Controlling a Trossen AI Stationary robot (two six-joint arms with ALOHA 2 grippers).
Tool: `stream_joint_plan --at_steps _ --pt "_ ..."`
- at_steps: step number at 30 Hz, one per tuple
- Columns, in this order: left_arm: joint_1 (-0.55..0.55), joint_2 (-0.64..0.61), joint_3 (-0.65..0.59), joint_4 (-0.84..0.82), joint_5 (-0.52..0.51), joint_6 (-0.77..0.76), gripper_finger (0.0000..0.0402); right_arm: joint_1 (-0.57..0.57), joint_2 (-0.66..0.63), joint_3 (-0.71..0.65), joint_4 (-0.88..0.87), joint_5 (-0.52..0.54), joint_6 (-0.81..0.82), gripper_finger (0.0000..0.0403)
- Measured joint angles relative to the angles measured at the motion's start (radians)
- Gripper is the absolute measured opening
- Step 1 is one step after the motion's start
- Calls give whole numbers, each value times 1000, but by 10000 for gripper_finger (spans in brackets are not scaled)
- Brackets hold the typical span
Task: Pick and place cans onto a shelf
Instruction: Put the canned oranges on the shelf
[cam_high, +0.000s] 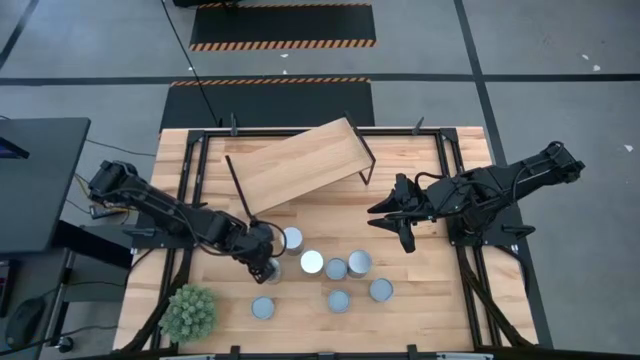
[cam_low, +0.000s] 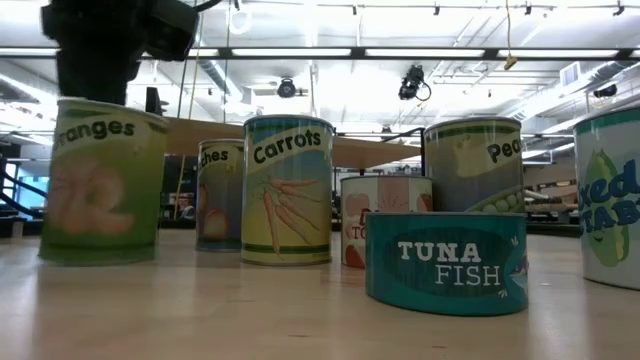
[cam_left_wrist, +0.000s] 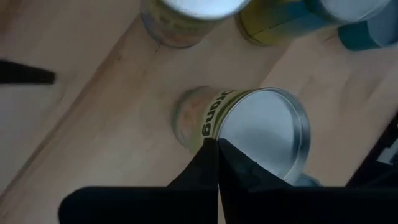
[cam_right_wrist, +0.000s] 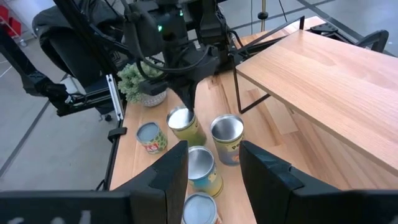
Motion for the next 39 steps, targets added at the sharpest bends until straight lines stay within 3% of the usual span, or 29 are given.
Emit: stream_joint_plan --at_steps 18,29,39 --pt "96 -40 28 -10 105 144 0 0 0 0 18 -4 -7 151" --pt "186 -77 105 -35 143 234 0 0 0 0 31 -4 -7 151" --pt "243 -77 204 -157 155 318 0 -1 0 0 47 -4 -4 151"
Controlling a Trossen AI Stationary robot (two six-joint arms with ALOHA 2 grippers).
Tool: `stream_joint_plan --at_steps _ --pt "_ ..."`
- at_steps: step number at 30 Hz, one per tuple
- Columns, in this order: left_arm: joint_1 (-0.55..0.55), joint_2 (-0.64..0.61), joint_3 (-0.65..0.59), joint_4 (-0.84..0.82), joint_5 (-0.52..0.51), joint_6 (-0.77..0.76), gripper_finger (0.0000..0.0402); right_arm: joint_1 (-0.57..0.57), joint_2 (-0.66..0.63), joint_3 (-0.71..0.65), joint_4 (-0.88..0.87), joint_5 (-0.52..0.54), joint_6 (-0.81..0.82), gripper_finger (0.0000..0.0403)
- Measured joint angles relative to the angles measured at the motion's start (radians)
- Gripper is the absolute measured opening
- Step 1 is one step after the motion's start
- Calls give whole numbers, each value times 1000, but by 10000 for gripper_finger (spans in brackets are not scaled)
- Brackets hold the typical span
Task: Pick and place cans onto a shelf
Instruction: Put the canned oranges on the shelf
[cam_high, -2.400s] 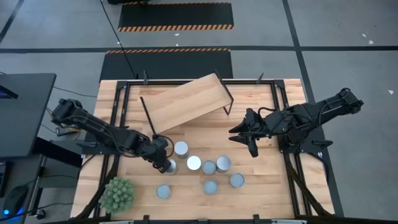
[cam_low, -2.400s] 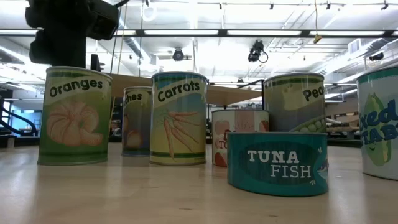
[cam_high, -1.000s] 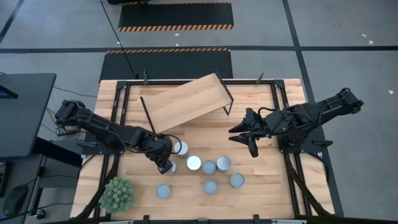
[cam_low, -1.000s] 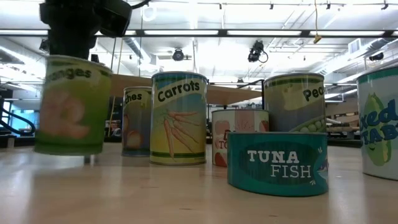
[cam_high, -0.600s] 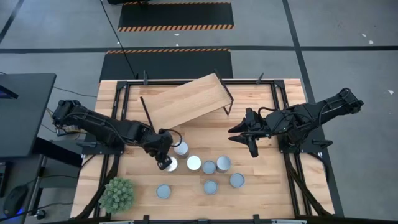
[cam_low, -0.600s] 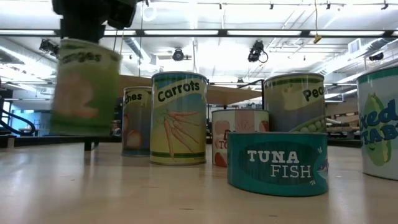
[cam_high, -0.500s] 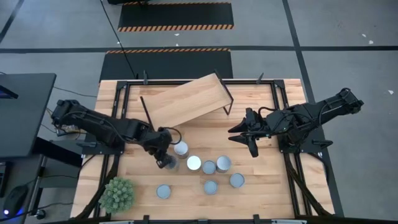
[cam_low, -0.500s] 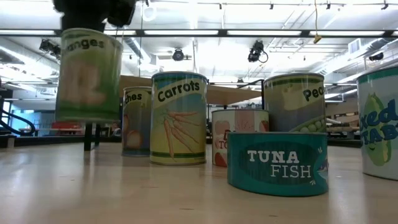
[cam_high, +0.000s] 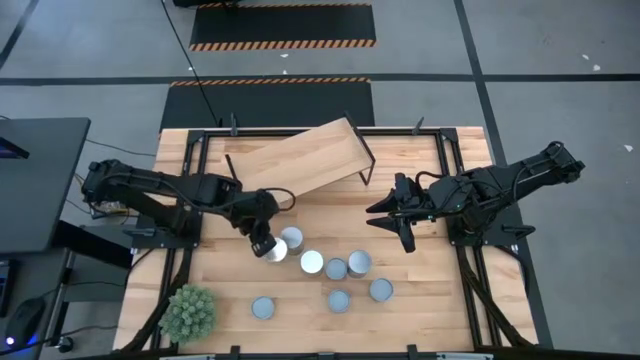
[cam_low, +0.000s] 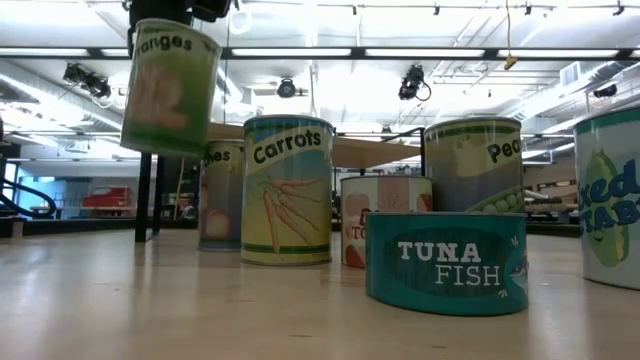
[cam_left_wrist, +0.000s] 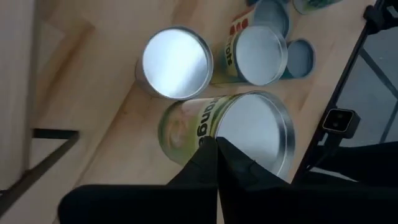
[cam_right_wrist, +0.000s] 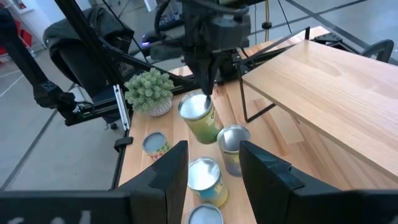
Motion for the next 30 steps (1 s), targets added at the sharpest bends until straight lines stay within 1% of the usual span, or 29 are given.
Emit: stream_joint_plan --at_steps 10,12,15,17,19,20,23,24,26,28,30 --pt "11 0 5 -51 43 26 0 -4 0 0 7 3 -3 151" --pt "2 1 -15 -52 52 31 0 -10 0 0 7 3 -3 151" --pt "-15 13 -78 -55 54 44 0 -23 0 0 19 3 -3 151" --pt "-19 12 -106 -22 58 27 0 -29 0 0 37 2 -3 151" --pt "-31 11 -107 4 36 23 0 -32 0 0 45 0 -3 151" --pt "-42 11 -103 4 23 54 0 -32 0 0 49 0 -3 151" --pt "-100 10 -87 68 -38 215 8 -34 0 0 51 0 -3 151" --pt "-118 9 -87 71 -70 249 14 -37 0 0 51 0 -6 151" --pt "-151 16 -88 83 -123 270 28 -44 0 0 51 0 -8 151" --pt "-173 28 -88 121 -133 323 48 -49 0 0 51 0 -2 151" --pt "-198 41 -88 154 -118 421 72 -54 0 0 51 0 0 151"
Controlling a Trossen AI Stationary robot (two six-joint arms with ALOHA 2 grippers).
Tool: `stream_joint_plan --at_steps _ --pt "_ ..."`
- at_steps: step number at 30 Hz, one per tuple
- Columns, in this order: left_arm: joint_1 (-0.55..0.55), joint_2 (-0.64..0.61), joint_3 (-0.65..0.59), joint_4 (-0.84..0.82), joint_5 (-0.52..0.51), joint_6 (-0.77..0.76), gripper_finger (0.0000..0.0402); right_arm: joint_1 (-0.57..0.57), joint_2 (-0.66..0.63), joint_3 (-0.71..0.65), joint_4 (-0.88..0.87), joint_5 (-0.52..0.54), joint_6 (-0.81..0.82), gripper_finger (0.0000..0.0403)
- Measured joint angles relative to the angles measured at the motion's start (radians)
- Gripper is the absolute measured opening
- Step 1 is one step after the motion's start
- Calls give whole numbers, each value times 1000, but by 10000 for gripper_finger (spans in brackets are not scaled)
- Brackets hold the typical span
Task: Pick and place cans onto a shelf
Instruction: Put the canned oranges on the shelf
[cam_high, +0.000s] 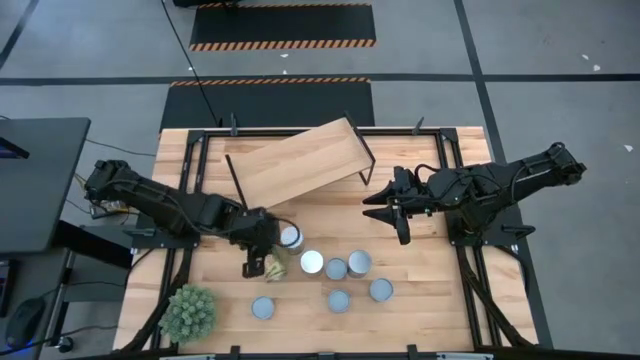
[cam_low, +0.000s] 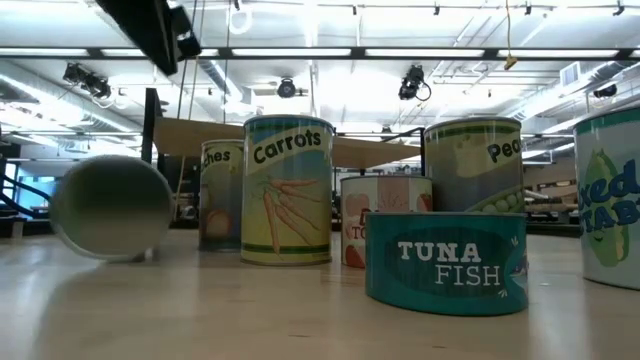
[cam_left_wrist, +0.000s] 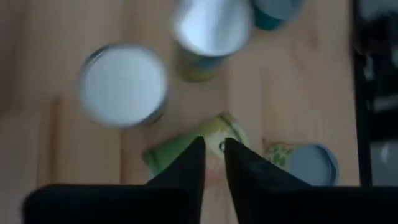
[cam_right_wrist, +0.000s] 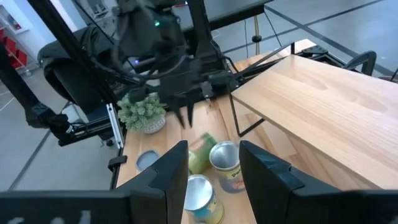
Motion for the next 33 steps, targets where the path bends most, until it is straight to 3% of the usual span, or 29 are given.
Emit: stream_joint_plan --at_steps 9,17,21,33 --pt "-85 54 0 -40 126 299 216 -1 0 0 -8 0 27 151" --pt "-161 195 -1 -119 41 604 326 -12 0 0 -8 1 61 151" --pt "-172 248 -1 -139 18 637 351 -18 0 0 -9 0 77 151" --pt "-162 351 -35 -168 96 747 355 -19 0 0 -8 0 78 151"
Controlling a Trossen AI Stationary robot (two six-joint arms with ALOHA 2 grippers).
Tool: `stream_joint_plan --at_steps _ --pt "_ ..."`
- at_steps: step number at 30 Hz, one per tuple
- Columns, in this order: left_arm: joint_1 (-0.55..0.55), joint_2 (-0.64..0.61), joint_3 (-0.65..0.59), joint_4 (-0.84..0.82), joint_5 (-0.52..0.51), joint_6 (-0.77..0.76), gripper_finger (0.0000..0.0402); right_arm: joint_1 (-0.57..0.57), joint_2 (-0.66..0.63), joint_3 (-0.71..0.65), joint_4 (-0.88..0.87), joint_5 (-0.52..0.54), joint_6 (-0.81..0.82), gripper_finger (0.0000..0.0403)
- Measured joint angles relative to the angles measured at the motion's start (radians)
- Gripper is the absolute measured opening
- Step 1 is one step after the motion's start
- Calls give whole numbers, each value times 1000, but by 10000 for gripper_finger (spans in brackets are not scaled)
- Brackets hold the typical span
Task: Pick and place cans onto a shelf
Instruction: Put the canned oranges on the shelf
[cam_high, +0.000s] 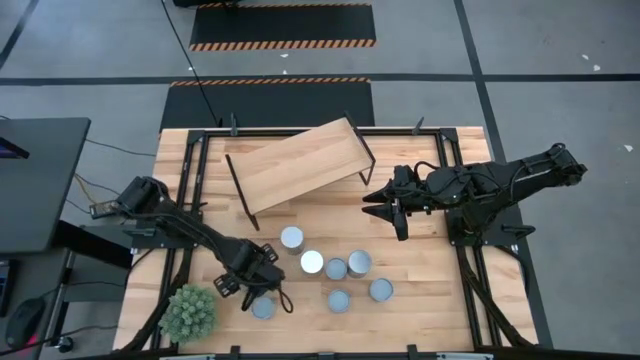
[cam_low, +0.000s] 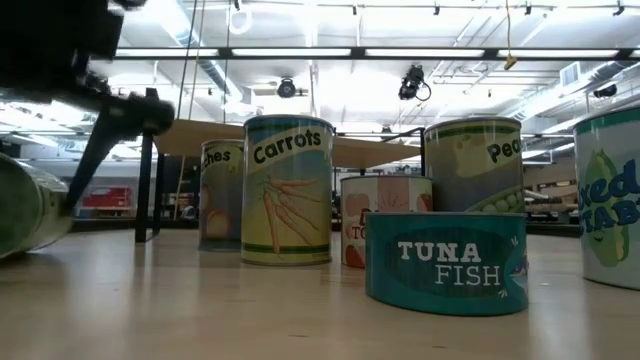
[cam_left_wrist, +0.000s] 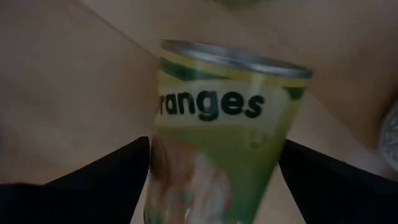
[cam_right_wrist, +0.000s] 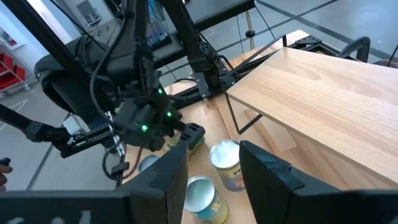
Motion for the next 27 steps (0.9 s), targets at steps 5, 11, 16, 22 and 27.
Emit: stream_joint_plan --at_steps 5,11,16,22,27 --pt "-1 15 -42 33 -10 -5 353 0 0 0 0 0 -2 151" --pt "0 14 -45 61 -14 -27 309 0 0 0 1 0 -2 151" --pt "34 -29 -35 38 -5 -126 292 0 0 0 2 -22 23 151" --pt "126 -207 3 29 -8 -320 292 -10 0 0 5 -7 24 151" --pt "196 -378 59 83 -71 -412 292 -47 6 0 56 -32 24 151"
